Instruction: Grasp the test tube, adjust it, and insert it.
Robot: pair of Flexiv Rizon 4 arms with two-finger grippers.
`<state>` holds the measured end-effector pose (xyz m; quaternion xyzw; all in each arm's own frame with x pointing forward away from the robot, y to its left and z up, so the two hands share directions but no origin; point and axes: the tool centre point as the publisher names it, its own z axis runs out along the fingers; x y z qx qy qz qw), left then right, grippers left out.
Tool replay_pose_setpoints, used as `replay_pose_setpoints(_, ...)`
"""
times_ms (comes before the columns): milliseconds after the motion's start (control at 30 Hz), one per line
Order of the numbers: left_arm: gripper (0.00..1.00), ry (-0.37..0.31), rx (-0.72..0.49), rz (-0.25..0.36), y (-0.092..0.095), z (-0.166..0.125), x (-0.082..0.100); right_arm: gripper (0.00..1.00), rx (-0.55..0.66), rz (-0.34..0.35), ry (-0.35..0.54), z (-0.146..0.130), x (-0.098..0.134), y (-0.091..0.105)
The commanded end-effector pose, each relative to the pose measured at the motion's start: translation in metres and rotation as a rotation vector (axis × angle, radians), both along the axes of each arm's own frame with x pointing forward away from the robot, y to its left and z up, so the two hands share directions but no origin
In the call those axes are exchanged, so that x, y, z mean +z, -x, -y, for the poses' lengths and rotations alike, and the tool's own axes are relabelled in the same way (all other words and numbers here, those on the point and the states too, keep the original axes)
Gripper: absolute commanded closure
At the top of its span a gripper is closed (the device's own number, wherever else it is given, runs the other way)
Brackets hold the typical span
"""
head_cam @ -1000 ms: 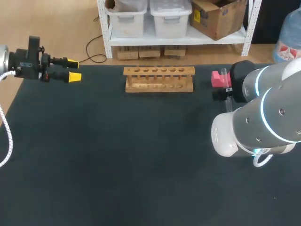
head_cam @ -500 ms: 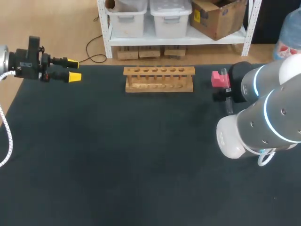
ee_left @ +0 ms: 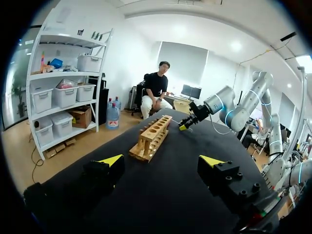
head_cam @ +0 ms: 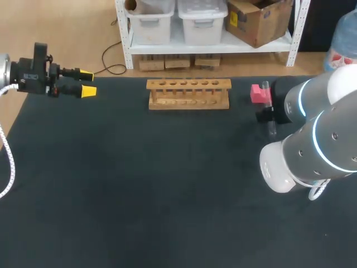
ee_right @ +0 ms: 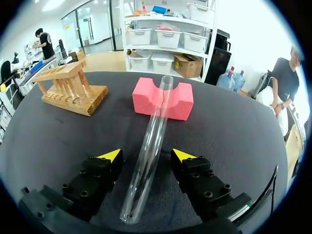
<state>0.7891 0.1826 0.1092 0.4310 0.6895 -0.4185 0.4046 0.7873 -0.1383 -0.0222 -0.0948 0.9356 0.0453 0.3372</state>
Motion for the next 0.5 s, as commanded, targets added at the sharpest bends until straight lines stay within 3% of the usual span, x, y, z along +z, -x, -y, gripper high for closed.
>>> replay_pose_setpoints(33,0.0,0.002,0.0,0.004,0.0002,-0.0004,-0.001,0.36,-0.012,-0.004,0.002,-0.0008,0.0003,0.0034)
replay_pose_setpoints(167,0.0,0.002,0.0,0.004,0.0002,-0.0004,-0.001,0.39,-0.02,-0.006,0.001,-0.0005,-0.0002,0.0052)
replay_pose_setpoints(333,0.0,0.002,0.0,0.004,0.0002,-0.0004,-0.001,0.5,-0.022,-0.009,0.002,0.0,-0.0006,0.0052)
replay_pose_setpoints(500,0.0,0.002,0.0,0.004,0.0002,-0.0004,-0.001,0.52,-0.024,-0.01,0.003,0.001,-0.0004,0.0043)
